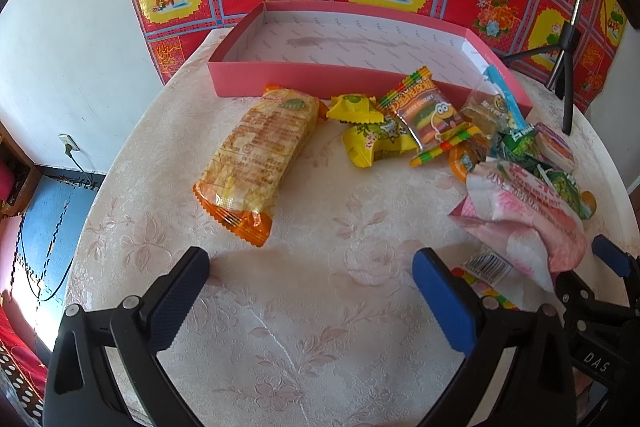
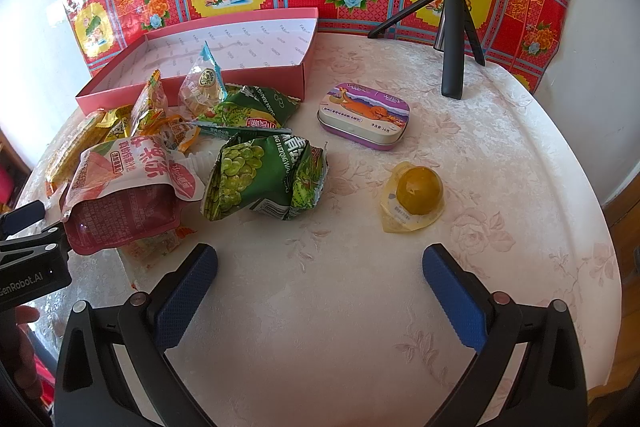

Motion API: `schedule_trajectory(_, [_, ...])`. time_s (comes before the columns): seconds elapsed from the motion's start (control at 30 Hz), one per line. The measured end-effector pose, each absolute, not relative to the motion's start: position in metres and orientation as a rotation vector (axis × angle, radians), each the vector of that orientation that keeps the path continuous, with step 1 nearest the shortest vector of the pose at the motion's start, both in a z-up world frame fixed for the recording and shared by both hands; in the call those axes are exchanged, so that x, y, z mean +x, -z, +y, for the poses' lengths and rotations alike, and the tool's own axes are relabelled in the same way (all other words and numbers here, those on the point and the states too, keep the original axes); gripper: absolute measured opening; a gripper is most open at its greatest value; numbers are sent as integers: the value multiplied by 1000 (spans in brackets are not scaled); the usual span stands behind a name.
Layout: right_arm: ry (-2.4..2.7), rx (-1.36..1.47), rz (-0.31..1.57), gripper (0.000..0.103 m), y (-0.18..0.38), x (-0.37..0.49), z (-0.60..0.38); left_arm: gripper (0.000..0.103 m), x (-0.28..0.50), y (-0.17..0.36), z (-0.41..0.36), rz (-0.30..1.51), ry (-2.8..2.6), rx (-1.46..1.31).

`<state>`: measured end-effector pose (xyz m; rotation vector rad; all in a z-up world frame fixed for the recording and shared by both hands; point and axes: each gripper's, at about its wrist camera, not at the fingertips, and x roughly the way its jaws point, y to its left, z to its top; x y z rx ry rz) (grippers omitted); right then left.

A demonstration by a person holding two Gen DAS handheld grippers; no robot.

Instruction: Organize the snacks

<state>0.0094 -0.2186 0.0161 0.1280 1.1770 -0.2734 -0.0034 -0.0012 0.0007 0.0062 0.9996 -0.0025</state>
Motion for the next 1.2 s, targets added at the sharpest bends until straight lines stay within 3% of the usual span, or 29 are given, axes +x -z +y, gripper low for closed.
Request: schedule_trajectory(1.2, [239,122,1213,103,-16,11,-219,103,-2,2,-3,1013,8,8])
